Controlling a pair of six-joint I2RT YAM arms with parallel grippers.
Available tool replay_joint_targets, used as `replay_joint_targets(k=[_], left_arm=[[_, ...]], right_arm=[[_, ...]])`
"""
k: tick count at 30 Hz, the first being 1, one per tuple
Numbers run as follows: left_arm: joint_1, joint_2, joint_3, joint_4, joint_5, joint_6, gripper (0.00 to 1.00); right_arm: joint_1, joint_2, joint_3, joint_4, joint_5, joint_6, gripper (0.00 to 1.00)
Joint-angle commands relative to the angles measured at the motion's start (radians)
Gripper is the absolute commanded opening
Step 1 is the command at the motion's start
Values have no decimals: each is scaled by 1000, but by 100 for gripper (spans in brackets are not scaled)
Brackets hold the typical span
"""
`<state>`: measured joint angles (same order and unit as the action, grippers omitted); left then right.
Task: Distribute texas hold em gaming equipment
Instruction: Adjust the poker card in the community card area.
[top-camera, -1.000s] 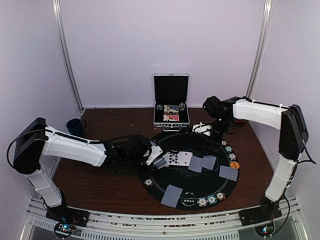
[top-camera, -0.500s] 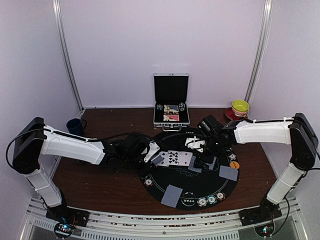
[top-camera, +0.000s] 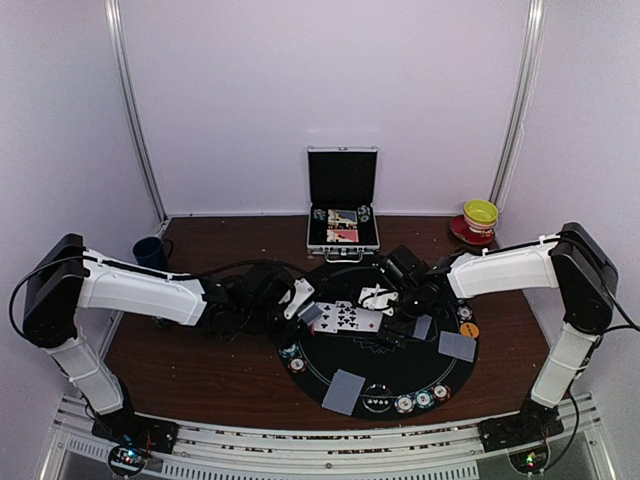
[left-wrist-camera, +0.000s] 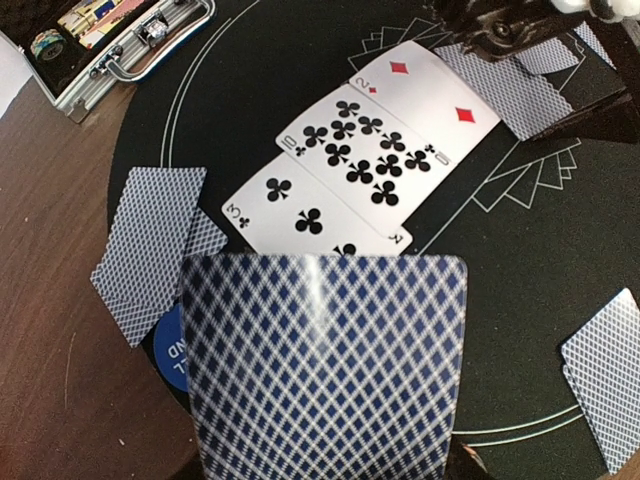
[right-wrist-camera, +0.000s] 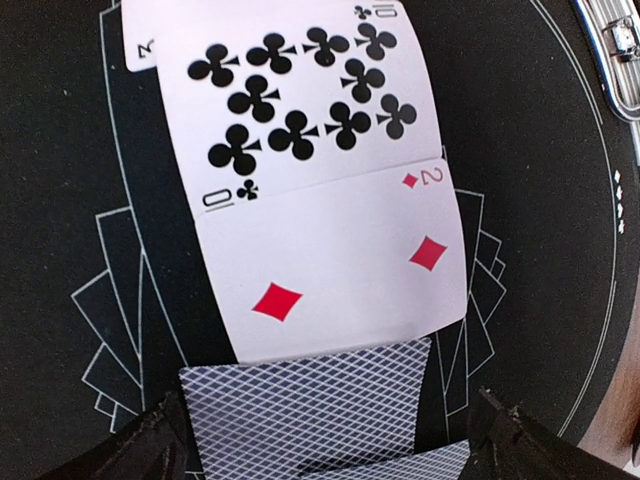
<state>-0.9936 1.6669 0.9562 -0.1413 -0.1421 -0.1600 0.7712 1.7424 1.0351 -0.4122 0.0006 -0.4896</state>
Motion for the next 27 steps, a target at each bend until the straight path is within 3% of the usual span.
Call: replay_joint_targets(k=[1,27], left_arm=[[9,-34,9,14,-11,-13,50],[15,-50,6,9,-22,-17,50]], right_arm=[[4,12,-21,5,52,8,100],[-21,-59,-64,-32,107,-36,100]])
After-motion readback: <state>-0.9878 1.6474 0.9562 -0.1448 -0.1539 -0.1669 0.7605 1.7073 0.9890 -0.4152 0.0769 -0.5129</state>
